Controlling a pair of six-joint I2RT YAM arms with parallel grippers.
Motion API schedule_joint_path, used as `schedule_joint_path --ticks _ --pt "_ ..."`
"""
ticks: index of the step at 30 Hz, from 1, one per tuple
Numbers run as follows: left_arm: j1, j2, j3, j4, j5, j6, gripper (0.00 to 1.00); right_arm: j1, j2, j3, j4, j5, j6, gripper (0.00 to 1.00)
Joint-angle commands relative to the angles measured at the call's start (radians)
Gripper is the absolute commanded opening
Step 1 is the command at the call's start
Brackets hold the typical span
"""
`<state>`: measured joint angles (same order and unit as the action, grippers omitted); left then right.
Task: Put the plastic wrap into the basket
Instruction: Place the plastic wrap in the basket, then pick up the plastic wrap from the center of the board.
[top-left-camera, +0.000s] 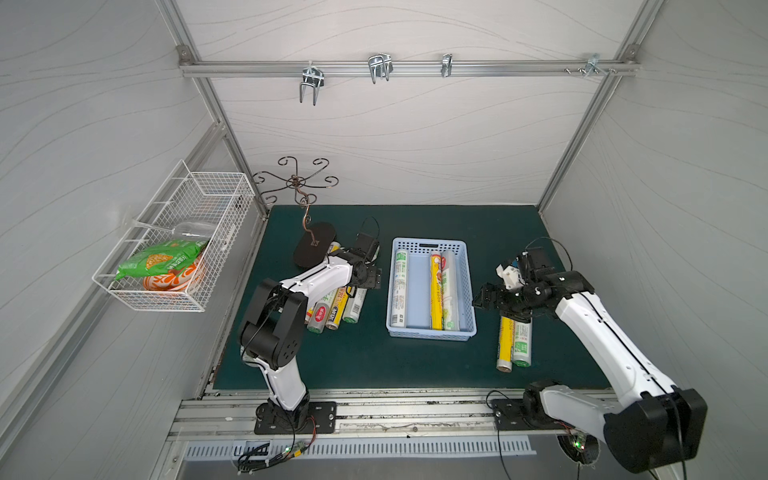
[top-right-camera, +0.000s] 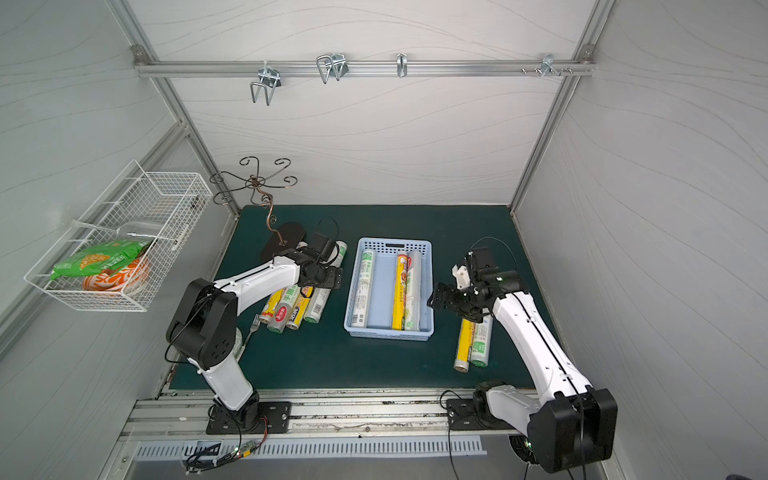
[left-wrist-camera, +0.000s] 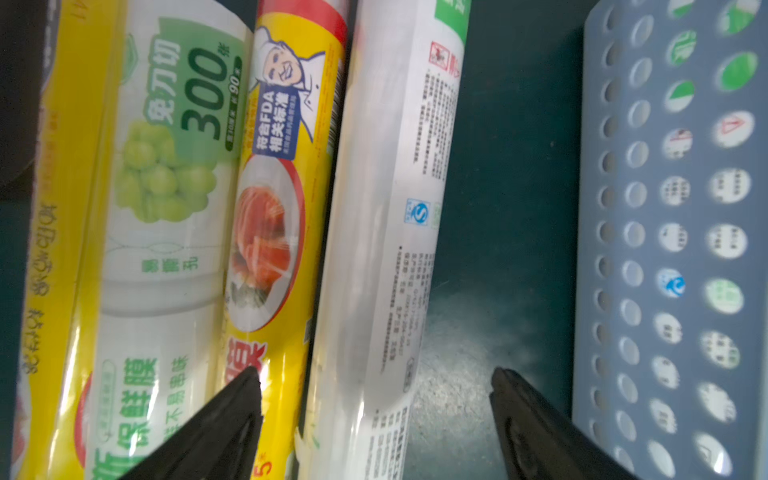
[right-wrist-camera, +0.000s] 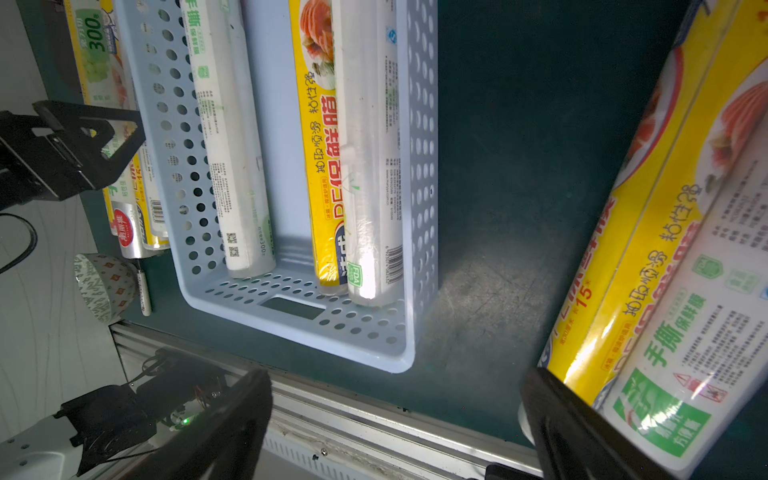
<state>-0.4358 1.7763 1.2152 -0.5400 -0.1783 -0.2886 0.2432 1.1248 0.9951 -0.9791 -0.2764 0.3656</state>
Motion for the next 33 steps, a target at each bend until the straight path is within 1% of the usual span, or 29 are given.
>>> schedule_joint_path --ticks 1,3,7,11,19,24,33 --pt "0.005 0.031 0.048 0.015 -0.002 0.015 0.88 -0.008 -0.016 -0.006 -0.016 0.021 -0.003 0.99" --pt "0.005 0.047 0.058 0.016 0.004 0.017 0.85 -0.007 -0.014 -0.008 -0.013 0.02 0.001 0.99" --pt "0.007 0.08 0.081 0.01 0.019 0.022 0.75 -0.007 -0.01 -0.01 -0.015 0.029 0.001 0.99" --pt "0.006 0.095 0.088 0.022 0.045 0.022 0.69 -0.007 -0.008 -0.012 -0.013 0.034 -0.001 0.99" --pt "0.007 0.142 0.119 0.018 0.069 0.022 0.67 -0.007 -0.005 -0.015 -0.01 0.039 0.0 0.99" --pt "0.007 0.174 0.139 0.005 0.06 0.026 0.67 -0.008 0.003 -0.016 -0.01 0.035 0.001 0.99" --pt "0.008 0.205 0.144 0.014 0.089 0.011 0.65 -0.007 0.009 -0.016 -0.007 0.036 0.002 0.99"
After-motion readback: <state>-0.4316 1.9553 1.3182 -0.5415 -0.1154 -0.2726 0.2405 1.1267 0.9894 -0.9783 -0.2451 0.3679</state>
